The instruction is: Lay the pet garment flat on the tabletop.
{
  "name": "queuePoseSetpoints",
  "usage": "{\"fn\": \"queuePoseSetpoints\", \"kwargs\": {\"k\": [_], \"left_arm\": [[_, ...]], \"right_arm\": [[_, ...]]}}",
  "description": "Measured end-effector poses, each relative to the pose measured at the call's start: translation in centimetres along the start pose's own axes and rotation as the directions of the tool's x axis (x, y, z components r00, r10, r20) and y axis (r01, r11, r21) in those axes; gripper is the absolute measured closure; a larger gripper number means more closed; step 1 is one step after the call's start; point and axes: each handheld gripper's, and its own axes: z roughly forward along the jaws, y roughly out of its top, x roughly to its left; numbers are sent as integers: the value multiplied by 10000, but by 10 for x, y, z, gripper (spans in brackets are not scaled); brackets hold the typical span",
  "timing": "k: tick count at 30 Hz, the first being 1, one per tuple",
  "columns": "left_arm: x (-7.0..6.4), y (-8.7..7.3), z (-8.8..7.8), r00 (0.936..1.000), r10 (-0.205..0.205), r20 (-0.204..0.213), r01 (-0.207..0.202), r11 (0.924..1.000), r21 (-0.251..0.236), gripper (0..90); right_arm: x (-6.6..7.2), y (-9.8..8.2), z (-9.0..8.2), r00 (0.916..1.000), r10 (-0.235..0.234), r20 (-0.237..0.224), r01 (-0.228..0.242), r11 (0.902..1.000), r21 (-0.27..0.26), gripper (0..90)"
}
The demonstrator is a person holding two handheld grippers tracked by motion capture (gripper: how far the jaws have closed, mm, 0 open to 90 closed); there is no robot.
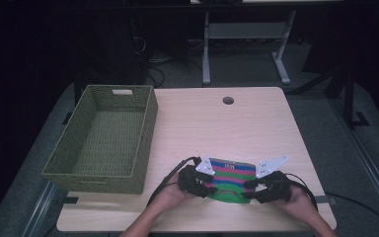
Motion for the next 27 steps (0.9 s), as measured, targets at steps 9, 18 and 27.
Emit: {"fn": "queuePoseSetpoints", "kwargs": {"k": [9, 18, 27], "left_arm": [[-4, -5, -4, 9995, 0, 321, -4, 9999, 113, 490], [-12, -9, -5, 9996, 259, -86, -258, 9996, 80, 545], [-12, -6, -6, 9998, 133, -138, -131, 9998, 155, 640]], "right_arm": [[6, 0, 4, 9968, -783, 171, 778, 9965, 295, 557], [10, 1, 4, 9932, -1036, 532, 1016, 9940, 394, 683], [10, 2, 3, 9933, -1006, 561, 988, 9945, 333, 810]]}}
